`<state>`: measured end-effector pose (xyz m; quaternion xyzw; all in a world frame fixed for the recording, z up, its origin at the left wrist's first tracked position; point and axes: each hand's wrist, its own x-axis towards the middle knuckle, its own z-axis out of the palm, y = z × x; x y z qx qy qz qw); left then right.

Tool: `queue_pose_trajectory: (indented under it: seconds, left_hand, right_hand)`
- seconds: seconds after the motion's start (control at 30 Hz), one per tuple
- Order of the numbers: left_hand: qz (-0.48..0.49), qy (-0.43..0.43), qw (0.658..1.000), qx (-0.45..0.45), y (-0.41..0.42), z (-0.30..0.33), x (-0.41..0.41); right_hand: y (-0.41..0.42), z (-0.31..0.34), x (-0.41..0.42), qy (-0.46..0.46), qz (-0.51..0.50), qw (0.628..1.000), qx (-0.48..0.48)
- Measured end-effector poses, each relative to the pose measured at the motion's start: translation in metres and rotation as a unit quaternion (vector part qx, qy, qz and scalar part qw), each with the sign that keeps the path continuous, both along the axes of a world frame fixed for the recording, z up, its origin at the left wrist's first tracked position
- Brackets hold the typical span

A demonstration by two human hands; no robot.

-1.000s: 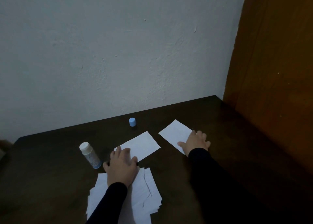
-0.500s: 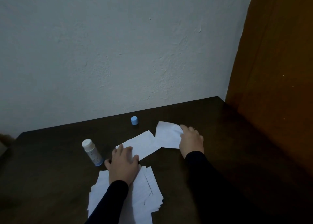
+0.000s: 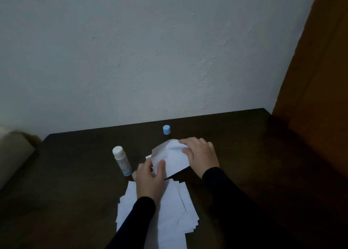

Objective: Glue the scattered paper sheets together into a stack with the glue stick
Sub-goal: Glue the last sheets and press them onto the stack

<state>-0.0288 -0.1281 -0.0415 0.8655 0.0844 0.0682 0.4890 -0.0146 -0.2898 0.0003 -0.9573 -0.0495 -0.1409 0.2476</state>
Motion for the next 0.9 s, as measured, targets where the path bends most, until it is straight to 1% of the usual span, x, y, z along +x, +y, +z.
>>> queue_pose_trajectory:
  seconds: [0.03,0.07,0.13,0.17,0.2,0.27,0.37,0.43,0.53,0.7,0.77,0.83,0.9]
  left_hand:
    - [0.007,0.003,1.0,-0.023,0.002,0.0,0.002]
    - [0.015,0.009,0.999,-0.049,0.003,0.0,0.003]
    - [0.04,0.018,0.993,-0.106,0.003,0.004,0.002]
    - [0.053,0.013,0.99,-0.132,0.003,0.005,0.002]
    - [0.066,0.002,0.986,-0.152,0.003,0.007,0.0]
    - [0.082,-0.014,0.983,-0.164,0.002,0.011,-0.003]
    - [0.069,0.004,0.988,-0.142,0.004,0.008,0.001]
    - [0.057,0.012,0.993,-0.105,0.005,0.004,0.004]
    - [0.048,-0.01,0.999,-0.012,0.006,-0.002,0.008]
    - [0.045,-0.008,0.993,0.106,0.005,-0.005,0.012]
    - [0.05,0.006,0.991,0.121,0.003,-0.002,0.012]
    - [0.065,0.024,0.992,0.108,0.002,-0.002,0.011]
    - [0.059,0.03,0.994,0.088,0.005,-0.003,0.012]
  right_hand:
    - [0.003,-0.001,0.002,-0.002,-0.013,0.998,0.058]
    - [0.005,-0.001,0.004,0.005,-0.036,0.99,0.137]
    - [0.004,0.001,0.008,0.068,-0.084,0.947,0.302]
    - [0.003,0.002,0.01,0.109,-0.099,0.929,0.34]
    - [0.001,0.001,0.013,0.148,-0.104,0.922,0.341]
    - [-0.001,-0.003,0.016,0.194,-0.104,0.927,0.304]
    - [0.002,-0.006,0.017,0.209,-0.089,0.933,0.278]
    - [0.004,-0.008,0.017,0.201,-0.087,0.937,0.272]
    - [0.005,-0.015,0.021,0.176,-0.104,0.949,0.24]
    - [0.005,-0.023,0.026,0.16,-0.133,0.961,0.184]
    - [0.003,-0.027,0.028,0.167,-0.139,0.967,0.137]
    - [0.001,-0.031,0.028,0.165,-0.142,0.973,0.078]
    - [0.0,-0.03,0.026,0.154,-0.14,0.978,0.027]
